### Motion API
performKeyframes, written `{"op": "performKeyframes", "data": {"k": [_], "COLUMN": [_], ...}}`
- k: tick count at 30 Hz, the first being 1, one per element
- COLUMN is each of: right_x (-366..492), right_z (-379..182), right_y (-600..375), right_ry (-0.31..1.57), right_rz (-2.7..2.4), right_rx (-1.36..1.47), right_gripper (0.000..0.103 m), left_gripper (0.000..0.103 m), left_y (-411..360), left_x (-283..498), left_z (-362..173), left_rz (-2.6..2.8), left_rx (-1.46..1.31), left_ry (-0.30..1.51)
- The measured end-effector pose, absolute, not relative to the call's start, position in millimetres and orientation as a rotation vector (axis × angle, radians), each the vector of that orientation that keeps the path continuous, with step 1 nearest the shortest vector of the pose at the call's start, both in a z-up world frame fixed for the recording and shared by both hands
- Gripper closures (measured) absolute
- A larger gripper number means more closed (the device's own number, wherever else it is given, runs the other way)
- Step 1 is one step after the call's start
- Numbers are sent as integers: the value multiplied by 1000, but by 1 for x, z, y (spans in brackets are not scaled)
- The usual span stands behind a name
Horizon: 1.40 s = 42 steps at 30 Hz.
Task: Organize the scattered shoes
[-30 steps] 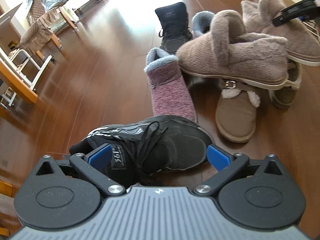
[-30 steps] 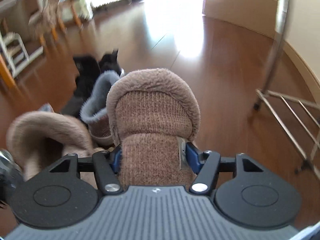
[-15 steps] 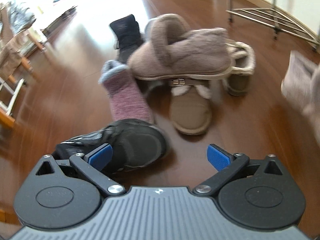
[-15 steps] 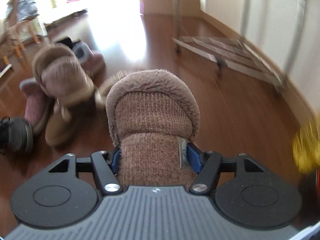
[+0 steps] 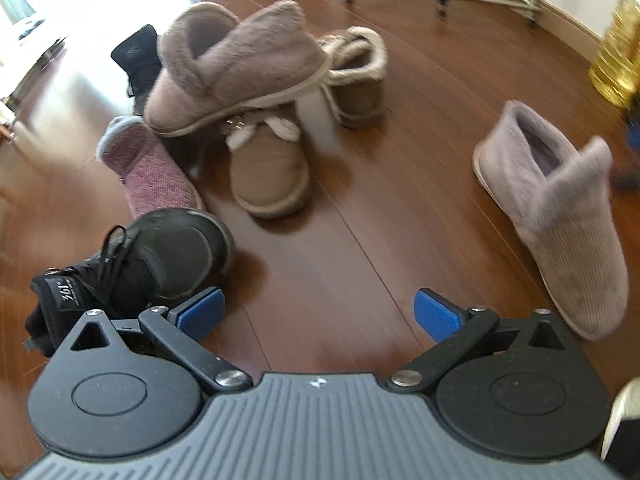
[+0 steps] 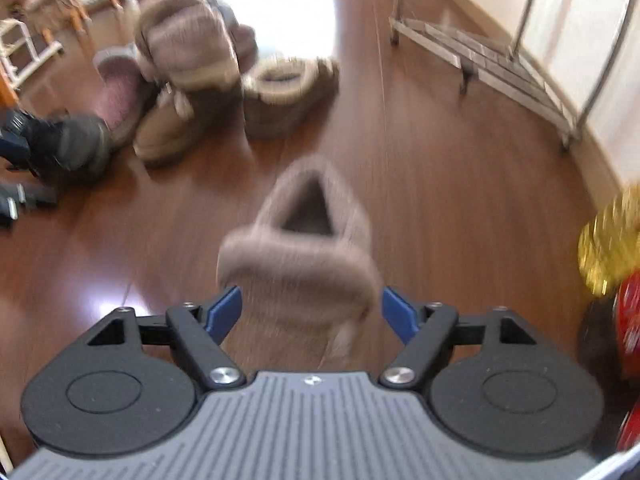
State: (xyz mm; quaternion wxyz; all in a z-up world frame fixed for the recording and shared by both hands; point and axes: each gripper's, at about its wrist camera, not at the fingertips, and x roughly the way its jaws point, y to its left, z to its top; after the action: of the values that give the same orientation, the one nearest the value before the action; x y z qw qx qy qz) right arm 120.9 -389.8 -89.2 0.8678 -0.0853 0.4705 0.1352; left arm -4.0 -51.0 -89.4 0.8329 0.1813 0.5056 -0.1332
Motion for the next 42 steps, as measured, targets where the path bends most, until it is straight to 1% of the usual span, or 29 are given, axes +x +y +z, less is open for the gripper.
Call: {"op": "performKeyframes", "data": {"k": [1, 3, 4, 7, 9, 11, 12, 13, 14, 15, 16, 19, 22, 26, 30, 33, 35, 36, 37, 38, 39, 40, 41, 42], "right_x": [131, 148, 162, 195, 209, 233, 243, 252, 260, 267, 269, 261, 240, 209, 192, 190, 202, 206, 208, 209, 208, 203, 195, 184], "right_z": [-87, -89, -96, -121, -130, -145, -151, -158, -166, -175, -180, -178, -165, -141, -126, -129, -138, -140, -141, -138, -133, -123, -113, -102], "right_y": [-393, -397, -396, -389, -386, -380, -381, -383, -385, -387, -389, -387, -391, -420, -455, -475, -491, -495, -499, -503, -507, -512, -517, -522], "right_ry": [969, 950, 954, 1055, 1110, 1241, 1292, 1343, 1396, 1438, 1454, 1415, 1338, 1284, 1307, 1303, 1321, 1316, 1304, 1276, 1241, 1193, 1159, 1120], "right_rz": [301, 369, 431, 440, 422, 369, 355, 336, 304, 277, 275, 347, 474, 600, 557, 479, 398, 374, 344, 296, 247, 205, 185, 166], "right_rx": [-196, -233, -279, -373, -348, -312, -271, -234, -212, -198, -180, -247, -354, -444, -496, -551, -492, -464, -437, -414, -389, -360, -329, -292], "right_gripper": [52, 52, 55, 55, 54, 51, 50, 53, 56, 77, 85, 88, 88, 88, 88, 88, 86, 83, 65, 51, 30, 21, 19, 15], "left_gripper": [1, 1, 1, 1, 1, 1, 1, 1, 1, 1, 1, 1, 1, 1, 1, 1, 1, 1, 1, 1, 1, 1, 1, 1], "left_y": [-54, -60, -64, -67, -69, -70, -71, -72, -73, -74, -74, -76, -78, -84, -97, -109, -117, -119, -121, -122, -122, -121, -121, -119], "left_x": [-9, -21, -28, -34, -36, -39, -40, -42, -43, -44, -46, -48, -48, -49, -48, -46, -45, -45, -45, -44, -44, -43, -42, -40], "left_z": [-89, -87, -85, -85, -86, -87, -87, -87, -88, -88, -88, -87, -87, -91, -95, -98, -98, -97, -95, -93, -92, -90, -90, -91], "left_rz": [-305, -355, -383, -385, -383, -381, -380, -379, -378, -377, -376, -377, -386, -409, -437, -460, -469, -470, -472, -470, -468, -463, -461, -455], "left_rx": [394, 421, 441, 459, 468, 478, 483, 488, 492, 497, 502, 506, 520, 536, 556, 570, 594, 603, 610, 612, 612, 608, 605, 590], "left_ry": [1066, 1047, 1031, 1032, 1035, 1039, 1040, 1042, 1044, 1045, 1047, 1047, 1042, 1047, 1047, 1045, 1032, 1021, 1009, 1000, 991, 988, 988, 997]}}
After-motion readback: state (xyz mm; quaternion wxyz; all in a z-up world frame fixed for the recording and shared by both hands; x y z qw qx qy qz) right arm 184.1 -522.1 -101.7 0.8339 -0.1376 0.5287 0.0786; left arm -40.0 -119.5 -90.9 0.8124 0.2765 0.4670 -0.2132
